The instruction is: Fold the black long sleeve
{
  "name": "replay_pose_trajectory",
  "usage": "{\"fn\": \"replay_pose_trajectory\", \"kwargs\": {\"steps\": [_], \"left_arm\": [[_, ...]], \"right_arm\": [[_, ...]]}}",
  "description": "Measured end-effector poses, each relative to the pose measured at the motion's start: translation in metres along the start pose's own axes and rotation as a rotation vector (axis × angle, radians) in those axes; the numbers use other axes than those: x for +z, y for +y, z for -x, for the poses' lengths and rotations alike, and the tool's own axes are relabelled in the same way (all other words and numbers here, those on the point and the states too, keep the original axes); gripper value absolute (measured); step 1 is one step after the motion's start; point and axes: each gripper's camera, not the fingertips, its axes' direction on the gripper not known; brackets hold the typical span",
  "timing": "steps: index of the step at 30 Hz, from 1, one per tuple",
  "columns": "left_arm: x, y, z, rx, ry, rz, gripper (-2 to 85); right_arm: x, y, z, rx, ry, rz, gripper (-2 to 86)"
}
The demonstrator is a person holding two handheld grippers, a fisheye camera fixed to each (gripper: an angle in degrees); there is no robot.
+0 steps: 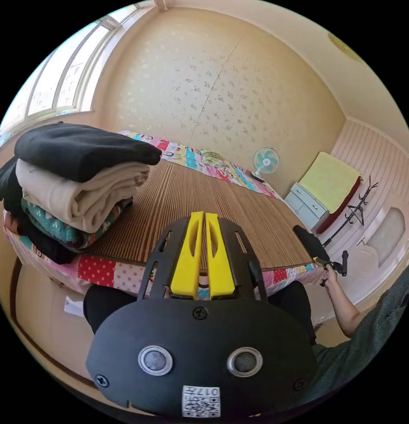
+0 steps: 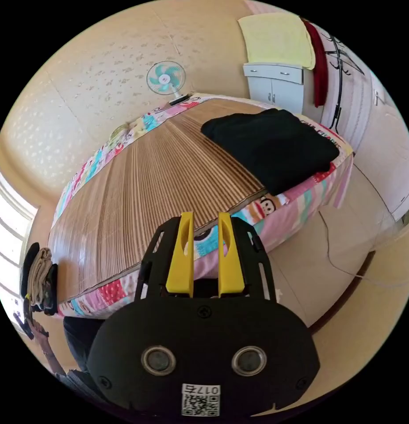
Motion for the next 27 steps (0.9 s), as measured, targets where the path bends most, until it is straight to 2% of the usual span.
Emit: {"fn": "replay_pose_trajectory", "kwargs": {"steps": [3,9,10,12,13,16,17,20,22,27], "left_arm": [[0.011,0.001,-0.016,0.023,-0.032,0.037,-1.0],[0.017,-0.003,-0.024,0.0,-0.049,0.04,-1.0],[0.017,-0.002,-0.025,-0.003,-0.048,0.042,-1.0],[0.018,-0.001,-0.027,-0.001,-0.051,0.049,-1.0],[0.018,0.0,-0.028,0.006,-0.053,0.055,-1.0],[0.019,0.004,-0.03,0.02,-0.059,0.063,-1.0],[0.019,0.005,-0.03,0.022,-0.058,0.063,-1.0],[0.02,0.008,-0.027,0.019,-0.038,0.071,-1.0],[0.017,0.012,-0.02,0.008,-0.026,0.07,-1.0],[0.003,0.027,0.001,0.015,-0.036,0.07,-1.0]], "right_arm": [[0.01,-0.044,-0.05,0.115,0.066,-0.014,10.6],[0.051,-0.096,-0.084,0.201,-0.056,0.073,8.1],[0.049,-0.106,-0.071,0.17,-0.053,0.106,6.3],[0.022,-0.111,-0.033,0.055,-0.189,0.057,4.7],[-0.008,-0.107,0.004,-0.049,-0.305,-0.019,4.1],[-0.062,-0.069,0.112,-0.338,-0.391,-0.05,3.3],[-0.072,-0.042,0.153,-0.473,-0.451,-0.037,3.2],[-0.061,0.015,0.213,-0.581,-0.587,0.146,3.3],[-0.059,0.039,0.223,-0.565,-0.644,0.215,3.4],[-0.124,0.066,0.147,-0.171,-0.44,-0.151,7.5]]}}
